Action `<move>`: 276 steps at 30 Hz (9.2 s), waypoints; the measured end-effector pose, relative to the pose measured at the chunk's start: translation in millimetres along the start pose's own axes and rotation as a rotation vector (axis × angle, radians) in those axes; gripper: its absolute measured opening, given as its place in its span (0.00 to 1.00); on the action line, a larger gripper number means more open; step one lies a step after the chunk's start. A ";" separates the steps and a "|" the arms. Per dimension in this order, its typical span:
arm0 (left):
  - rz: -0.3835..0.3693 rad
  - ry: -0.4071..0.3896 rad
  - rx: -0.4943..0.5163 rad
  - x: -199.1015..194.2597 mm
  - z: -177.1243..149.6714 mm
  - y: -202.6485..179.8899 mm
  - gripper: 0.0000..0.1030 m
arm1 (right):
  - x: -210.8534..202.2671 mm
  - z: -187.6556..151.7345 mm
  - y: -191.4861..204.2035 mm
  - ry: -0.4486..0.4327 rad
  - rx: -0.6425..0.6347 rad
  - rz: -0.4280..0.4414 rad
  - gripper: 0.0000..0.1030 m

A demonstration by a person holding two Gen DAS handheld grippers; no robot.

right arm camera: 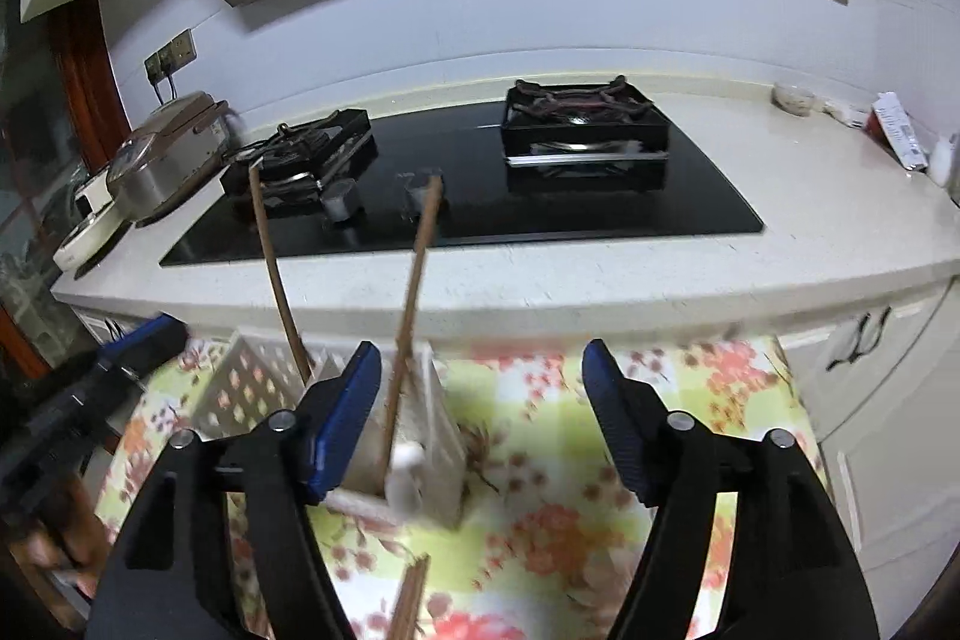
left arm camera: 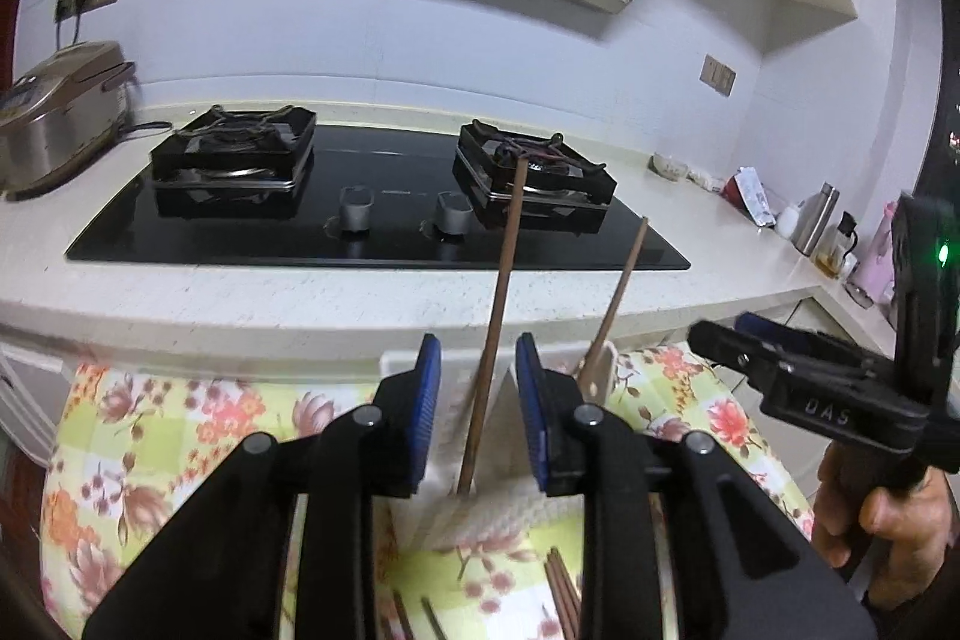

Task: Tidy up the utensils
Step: 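Lower the chopsticks into the white basket and open both tools, then move both open tools down to the loose chopsticks on the tablecloth, then grasp a brown chopstick with the left tool while the right tool grasps another, then lift the held chopsticks upright with both tools toward the basket, then lower the chopsticks into the white basket and open both tools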

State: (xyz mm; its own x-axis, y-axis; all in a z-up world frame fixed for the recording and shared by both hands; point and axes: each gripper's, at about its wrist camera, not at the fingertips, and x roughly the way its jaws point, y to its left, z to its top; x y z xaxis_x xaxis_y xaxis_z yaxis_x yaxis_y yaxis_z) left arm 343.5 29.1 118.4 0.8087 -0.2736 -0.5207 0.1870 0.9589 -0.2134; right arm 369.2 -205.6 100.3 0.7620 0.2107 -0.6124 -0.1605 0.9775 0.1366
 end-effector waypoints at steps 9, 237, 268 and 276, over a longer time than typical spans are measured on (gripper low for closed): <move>0.047 0.073 -0.040 -42.4 -84.4 19.8 0.25 | -4.9 -106.7 -8.0 0.120 0.012 -0.011 0.65; 0.130 -0.109 0.019 35.6 27.9 0.9 0.06 | 38.3 30.1 52.0 0.035 -0.063 0.137 0.06; 0.150 -0.060 0.008 38.7 22.9 7.1 0.06 | 61.3 18.9 53.5 0.100 -0.085 0.106 0.68; 0.145 -0.008 -0.022 50.5 21.0 14.0 0.28 | 42.4 26.1 55.5 0.037 -0.111 0.066 0.76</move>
State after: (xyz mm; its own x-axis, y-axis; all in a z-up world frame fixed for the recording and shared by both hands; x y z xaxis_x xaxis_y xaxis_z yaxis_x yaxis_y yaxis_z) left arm 398.6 30.3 106.4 0.8307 -0.1315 -0.5410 0.0555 0.9864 -0.1546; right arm 409.0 -142.6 102.3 0.7242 0.2722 -0.6336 -0.2794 0.9558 0.0913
